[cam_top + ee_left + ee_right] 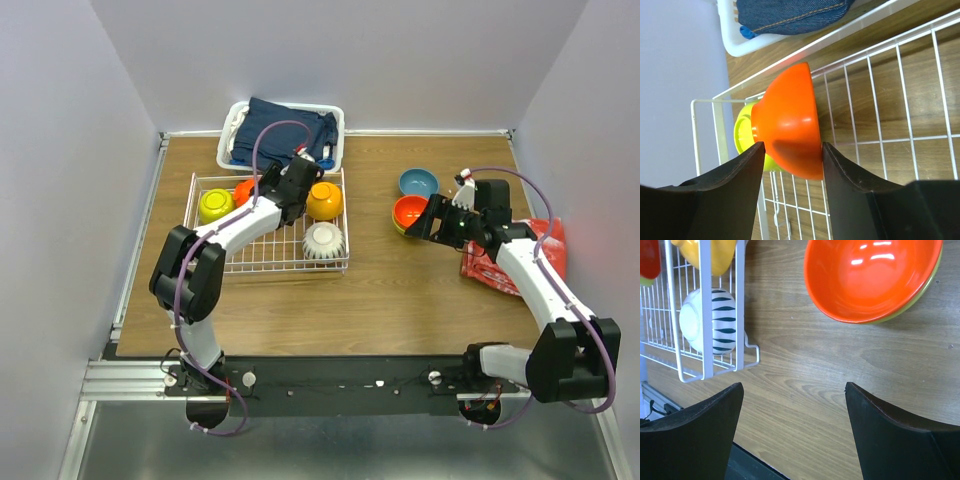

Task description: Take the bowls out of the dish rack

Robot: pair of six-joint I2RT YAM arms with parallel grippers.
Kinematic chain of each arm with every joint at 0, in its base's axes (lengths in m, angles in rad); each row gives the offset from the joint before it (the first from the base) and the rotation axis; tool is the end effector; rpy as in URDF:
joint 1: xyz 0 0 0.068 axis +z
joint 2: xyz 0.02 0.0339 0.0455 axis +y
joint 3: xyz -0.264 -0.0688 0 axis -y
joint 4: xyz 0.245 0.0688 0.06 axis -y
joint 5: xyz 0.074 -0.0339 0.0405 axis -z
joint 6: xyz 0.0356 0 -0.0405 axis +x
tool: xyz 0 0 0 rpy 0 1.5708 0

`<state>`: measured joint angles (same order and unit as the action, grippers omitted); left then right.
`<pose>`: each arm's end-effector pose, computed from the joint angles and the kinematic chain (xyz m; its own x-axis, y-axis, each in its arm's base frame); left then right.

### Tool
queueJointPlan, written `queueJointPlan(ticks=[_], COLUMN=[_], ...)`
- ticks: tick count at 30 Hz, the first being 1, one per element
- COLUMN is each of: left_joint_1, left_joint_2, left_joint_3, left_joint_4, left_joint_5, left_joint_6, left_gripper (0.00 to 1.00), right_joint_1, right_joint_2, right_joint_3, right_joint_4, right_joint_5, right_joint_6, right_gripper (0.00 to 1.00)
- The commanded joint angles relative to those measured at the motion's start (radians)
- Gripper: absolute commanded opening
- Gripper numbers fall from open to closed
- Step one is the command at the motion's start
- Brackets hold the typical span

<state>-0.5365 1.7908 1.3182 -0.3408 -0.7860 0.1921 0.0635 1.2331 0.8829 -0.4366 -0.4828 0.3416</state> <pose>0.3491 -0.1783 0.2410 -0.6239 0.5280 -0.5762 0.0637 0.7692 0.6358 0.2562 0.0329 0.2602 -0.7943 0.2468 -0.5552 -0.1245 0.8283 0.5463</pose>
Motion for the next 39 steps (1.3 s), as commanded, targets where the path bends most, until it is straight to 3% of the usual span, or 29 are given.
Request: queueJointPlan(ticks=[1, 15, 19, 23, 27, 29, 32, 33, 39], left_joint_1=[0.010, 0.038, 0.067, 0.082, 0.078, 0.079, 0.084, 0.108, 0.279], left_joint_2=[-0.048, -0.076, -0.053, -0.042, -0.093, -0.125, -0.168, -0.182, -0.275], left_joint_3=[0.039, 0.033, 0.010, 0.021, -0.016, -0.042, -0.053, -0.057, -0.146], left_joint_4=[-0.041, -0.064, -0.033, -0.044, -0.052, -0.073, -0.139, -0.148, -0.009], left_joint_5=[0.065, 0.084, 0.031, 0.050, 0.154, 0.186, 0.275, 0.316, 0.770], left_joint_6=[-0.065, -0.123, -0.146, -0.168, -0.168, -0.187, -0.330, -0.371, -0.667], left_gripper=[0.57, 0.49, 0.51, 0.59, 0.73, 0.76, 0.78, 0.83, 0.92], right_joint_1=[0.001, -0.001, -0.001, -0.001, 0.001, 0.001, 0.001, -0.001, 0.001], right_joint_2=[-0.029, -0.014, -0.012, -0.012, -0.021, -0.027, -0.037, -0.040, -0.053], right_joint_3=[-0.012, -0.010, -0.016, -0.015, -0.018, -0.030, -0.048, -0.051, -0.067], right_joint_4=[0.047, 0.082, 0.096, 0.087, 0.070, 0.071, 0.073, 0.073, 0.070], right_joint_5=[-0.057, -0.088, -0.094, -0.094, -0.082, -0.076, -0.079, -0.080, -0.082], right_joint_6=[0.025, 0.037, 0.048, 0.042, 0.028, 0.028, 0.034, 0.036, 0.043], right_gripper=[0.90, 0.90, 0.90, 0.90, 0.90, 0.90, 0.90, 0.90, 0.90])
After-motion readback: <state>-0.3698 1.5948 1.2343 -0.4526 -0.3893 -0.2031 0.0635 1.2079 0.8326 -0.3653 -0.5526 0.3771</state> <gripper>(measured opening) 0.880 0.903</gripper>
